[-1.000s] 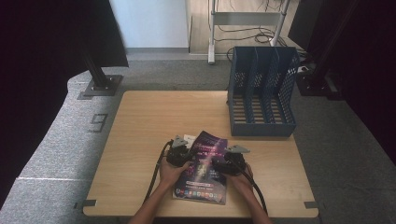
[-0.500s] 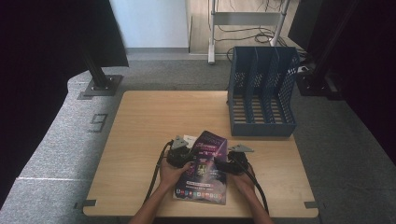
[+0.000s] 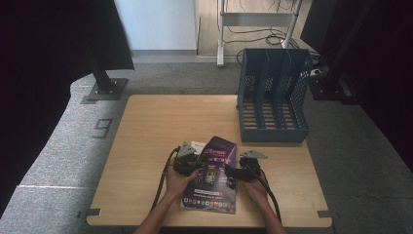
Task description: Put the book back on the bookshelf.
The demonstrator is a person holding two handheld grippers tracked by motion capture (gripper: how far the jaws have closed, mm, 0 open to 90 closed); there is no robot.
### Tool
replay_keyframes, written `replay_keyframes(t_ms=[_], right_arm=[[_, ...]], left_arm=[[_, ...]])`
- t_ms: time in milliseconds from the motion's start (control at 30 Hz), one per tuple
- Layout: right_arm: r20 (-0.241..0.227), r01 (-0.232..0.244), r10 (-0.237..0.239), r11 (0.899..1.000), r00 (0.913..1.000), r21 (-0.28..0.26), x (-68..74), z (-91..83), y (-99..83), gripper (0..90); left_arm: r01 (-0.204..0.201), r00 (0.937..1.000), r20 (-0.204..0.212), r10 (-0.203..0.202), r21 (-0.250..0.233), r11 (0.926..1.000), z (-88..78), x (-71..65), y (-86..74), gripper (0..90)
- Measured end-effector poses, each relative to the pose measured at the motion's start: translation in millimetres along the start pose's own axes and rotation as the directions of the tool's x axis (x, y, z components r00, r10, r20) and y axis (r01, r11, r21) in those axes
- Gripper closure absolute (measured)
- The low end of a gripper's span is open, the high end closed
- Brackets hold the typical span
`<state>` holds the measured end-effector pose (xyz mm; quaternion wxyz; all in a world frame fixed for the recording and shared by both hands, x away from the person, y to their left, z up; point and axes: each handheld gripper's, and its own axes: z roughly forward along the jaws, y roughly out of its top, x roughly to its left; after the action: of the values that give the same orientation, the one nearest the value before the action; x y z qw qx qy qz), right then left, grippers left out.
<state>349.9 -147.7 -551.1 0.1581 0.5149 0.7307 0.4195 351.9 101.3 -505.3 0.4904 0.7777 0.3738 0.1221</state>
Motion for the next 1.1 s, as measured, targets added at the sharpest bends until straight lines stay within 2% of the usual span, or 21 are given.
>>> replay_keyframes(t_ms=[333, 567, 800, 1100], right_arm=[[-0.018, -0.009, 0.008, 1.0, 0.9998, -0.03, -3.8, -5.7, 3.3, 22.8], [-0.032, -0.009, 0.007, 0.999, 0.9994, -0.041, -4.1, -7.2, 5.4, 22.5], [-0.074, -0.031, 0.028, 0.998, 0.9968, -0.05, -5.3, -4.6, 7.2, 21.1], [-0.126, -0.03, 0.025, 0.999, 0.9917, -0.034, -3.2, -1.8, 7.5, 20.3]], left_arm=[[-0.027, 0.9996, 0.005, 0.027, -0.021, 0.9994, -8.0, -4.8, 5.7, 87.0], [-0.029, 0.9995, 0.015, 0.029, -0.037, 0.9989, -12.6, -6.3, 7.6, 87.0], [-0.049, 0.9985, 0.02, 0.05, -0.05, 0.9975, -14.8, -10.4, 9.7, 87.0], [-0.038, 0.9986, 0.035, 0.04, -0.044, 0.9983, -12.6, -10.1, 11.4, 86.9]])
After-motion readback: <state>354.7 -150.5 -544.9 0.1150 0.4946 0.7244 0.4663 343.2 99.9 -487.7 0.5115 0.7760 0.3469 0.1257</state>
